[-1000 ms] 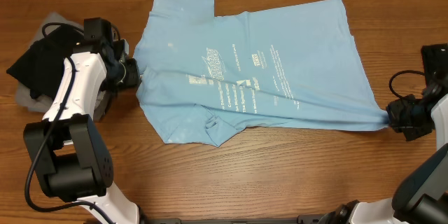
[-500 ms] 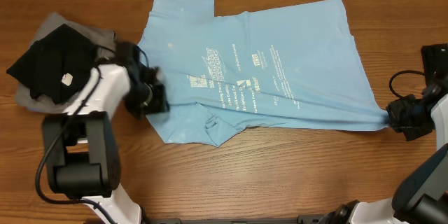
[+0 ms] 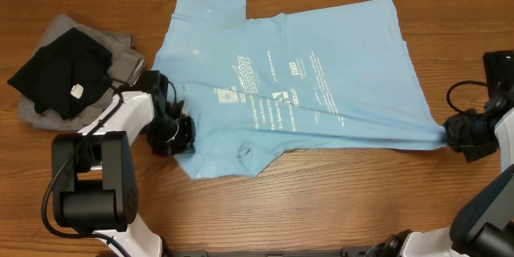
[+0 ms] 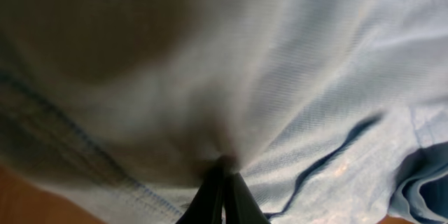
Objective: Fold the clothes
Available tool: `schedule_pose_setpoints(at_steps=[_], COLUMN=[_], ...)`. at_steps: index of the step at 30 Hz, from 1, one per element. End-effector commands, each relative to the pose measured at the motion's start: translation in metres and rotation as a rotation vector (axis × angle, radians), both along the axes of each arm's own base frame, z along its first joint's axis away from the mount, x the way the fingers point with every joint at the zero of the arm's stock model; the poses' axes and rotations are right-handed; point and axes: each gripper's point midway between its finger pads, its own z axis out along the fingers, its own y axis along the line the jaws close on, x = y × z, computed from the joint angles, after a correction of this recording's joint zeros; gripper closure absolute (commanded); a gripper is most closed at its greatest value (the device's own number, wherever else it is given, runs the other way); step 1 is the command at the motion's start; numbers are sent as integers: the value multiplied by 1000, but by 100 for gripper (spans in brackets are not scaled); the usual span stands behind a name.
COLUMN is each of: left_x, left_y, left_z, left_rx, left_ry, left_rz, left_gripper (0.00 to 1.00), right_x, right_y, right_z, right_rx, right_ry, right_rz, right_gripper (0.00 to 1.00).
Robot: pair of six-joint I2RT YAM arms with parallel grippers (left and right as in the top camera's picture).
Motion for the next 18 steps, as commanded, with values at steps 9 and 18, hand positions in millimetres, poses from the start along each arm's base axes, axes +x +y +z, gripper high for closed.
schedule_pose_setpoints(at_steps=[9,18], left_x=[-58,-32], left_y=[95,109], left_z=[-13,7], left_rx=[251,244], left_ry=[236,151], left_rz=[166,217], left_gripper=[96,96], right_x=[-42,-57], right_y=[9,13], right_z=[8,9], right_rx=[26,37], right_ry=[163,228], right_rz=[31,53], right_gripper=[93,20])
